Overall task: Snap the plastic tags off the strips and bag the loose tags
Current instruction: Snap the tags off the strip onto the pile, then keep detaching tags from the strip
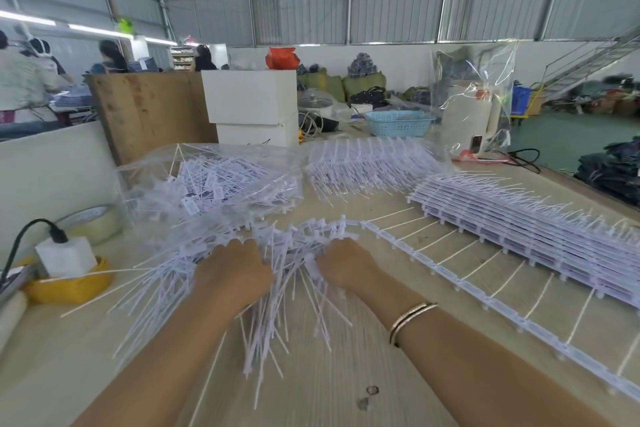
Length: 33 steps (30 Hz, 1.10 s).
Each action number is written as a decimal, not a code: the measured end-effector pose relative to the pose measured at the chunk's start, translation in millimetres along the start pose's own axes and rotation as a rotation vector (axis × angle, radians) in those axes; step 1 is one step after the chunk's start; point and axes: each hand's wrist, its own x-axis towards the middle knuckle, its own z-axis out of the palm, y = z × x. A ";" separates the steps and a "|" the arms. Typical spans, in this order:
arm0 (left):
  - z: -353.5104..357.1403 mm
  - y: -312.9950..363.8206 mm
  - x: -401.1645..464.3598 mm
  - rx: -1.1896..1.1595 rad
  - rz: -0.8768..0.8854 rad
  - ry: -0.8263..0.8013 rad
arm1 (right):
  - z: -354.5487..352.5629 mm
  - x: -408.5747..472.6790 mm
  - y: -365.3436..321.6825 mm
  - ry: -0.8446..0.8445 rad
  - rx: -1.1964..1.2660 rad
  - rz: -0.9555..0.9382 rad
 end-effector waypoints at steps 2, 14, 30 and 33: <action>0.2 -5.7 -1.0 -0.090 0.023 0.008 | 10.0 0.3 -9.4 -0.016 0.004 -0.071; 16.7 10.3 2.7 -0.052 0.213 0.262 | 37.6 -3.7 -36.1 0.045 -0.122 -0.476; 31.5 10.9 22.3 0.339 0.117 0.120 | -41.7 -14.8 93.4 0.316 -0.588 0.123; 26.2 27.7 19.0 0.345 0.189 0.146 | -38.9 -17.0 85.7 0.313 -0.567 -0.003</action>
